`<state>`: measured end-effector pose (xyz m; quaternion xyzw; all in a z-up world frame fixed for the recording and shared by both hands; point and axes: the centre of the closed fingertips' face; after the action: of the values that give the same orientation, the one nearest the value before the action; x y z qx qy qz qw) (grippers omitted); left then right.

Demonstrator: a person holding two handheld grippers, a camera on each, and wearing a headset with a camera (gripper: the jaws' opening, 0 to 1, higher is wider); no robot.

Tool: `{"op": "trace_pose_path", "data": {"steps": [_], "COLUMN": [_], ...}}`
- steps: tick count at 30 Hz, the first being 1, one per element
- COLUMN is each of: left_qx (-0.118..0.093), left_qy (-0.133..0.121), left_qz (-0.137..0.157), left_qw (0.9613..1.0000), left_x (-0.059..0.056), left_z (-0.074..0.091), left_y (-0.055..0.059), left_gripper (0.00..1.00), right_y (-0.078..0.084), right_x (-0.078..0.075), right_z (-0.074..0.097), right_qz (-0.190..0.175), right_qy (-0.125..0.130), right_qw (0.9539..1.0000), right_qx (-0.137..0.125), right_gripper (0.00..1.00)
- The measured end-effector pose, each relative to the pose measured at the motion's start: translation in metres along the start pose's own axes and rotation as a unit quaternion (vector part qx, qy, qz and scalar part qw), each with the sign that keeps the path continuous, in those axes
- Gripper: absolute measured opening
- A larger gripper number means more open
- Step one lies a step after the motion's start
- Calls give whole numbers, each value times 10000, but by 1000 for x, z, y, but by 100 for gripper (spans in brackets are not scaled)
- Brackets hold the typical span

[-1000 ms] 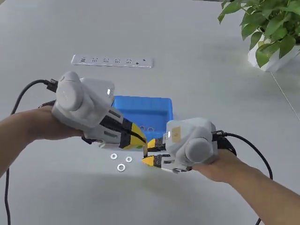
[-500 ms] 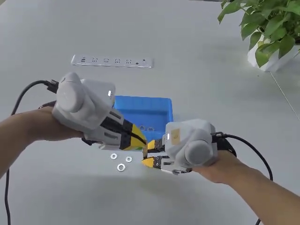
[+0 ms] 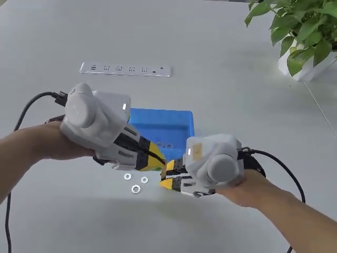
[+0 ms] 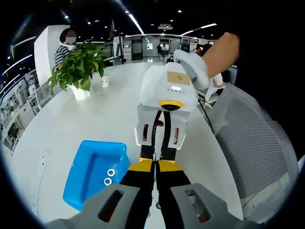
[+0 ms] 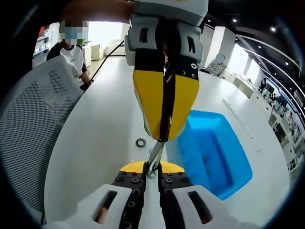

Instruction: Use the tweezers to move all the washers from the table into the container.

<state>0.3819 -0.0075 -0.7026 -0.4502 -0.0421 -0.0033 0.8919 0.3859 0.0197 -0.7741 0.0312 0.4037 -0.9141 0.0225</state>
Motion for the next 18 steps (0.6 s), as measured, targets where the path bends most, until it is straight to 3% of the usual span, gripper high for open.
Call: {"op": "trace_pose_path", "data": {"steps": [18], "left_qx": [11], "left_qy": [16], "left_qz": [-18], "left_qw": [10000], "left_x": [-1], "left_z": [-2], "left_y": [-2], "left_gripper": [5], "right_y": [3], "right_x": [0], "right_z": [0], "right_qz": [-568], "right_qy": [9], "right_qw": [9984], "right_qx": [13], "right_gripper": [7]}}
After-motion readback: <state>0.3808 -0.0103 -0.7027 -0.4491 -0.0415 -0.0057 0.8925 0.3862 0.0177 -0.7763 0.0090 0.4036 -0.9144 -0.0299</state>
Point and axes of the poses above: the centre of the closed fingertips' face, and the gripper's own axes: z roughly backward along the fingers, x roughly to its left, y roughly out of its underside, and after that the axes turned 5 degrees about -z, right-handed
